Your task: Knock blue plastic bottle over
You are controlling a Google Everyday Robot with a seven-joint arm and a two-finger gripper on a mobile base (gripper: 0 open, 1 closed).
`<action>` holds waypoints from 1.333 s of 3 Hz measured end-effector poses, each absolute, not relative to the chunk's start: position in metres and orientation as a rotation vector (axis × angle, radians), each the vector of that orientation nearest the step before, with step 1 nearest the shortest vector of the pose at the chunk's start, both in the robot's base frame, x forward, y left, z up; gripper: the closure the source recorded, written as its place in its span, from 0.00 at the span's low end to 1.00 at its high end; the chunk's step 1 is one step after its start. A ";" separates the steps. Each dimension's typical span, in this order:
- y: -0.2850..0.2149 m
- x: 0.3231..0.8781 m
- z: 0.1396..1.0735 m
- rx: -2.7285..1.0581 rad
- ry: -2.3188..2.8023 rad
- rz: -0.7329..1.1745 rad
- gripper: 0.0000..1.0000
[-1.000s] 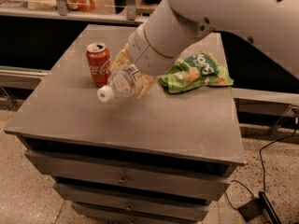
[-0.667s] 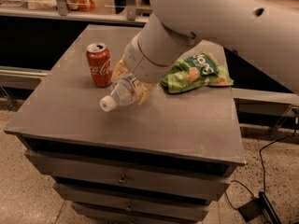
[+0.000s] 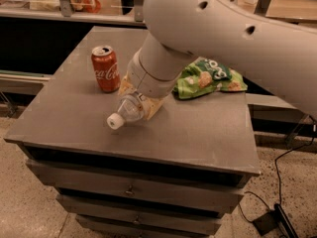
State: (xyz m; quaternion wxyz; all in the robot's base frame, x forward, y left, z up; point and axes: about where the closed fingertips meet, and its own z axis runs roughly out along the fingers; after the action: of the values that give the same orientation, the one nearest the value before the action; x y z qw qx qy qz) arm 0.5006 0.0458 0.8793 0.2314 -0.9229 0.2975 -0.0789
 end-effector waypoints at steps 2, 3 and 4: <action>0.047 0.497 0.868 -2.562 0.846 -0.209 0.36; 0.049 0.492 0.863 -2.582 0.850 -0.176 0.12; 0.053 0.487 0.859 -2.596 0.844 -0.142 0.00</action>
Offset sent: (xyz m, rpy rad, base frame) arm -0.0052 0.0026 -0.0222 -0.0463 0.0507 -0.0141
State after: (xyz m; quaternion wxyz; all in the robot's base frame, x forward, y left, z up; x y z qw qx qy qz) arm 0.4869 0.0534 0.8586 0.2024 -0.9300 0.3025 -0.0509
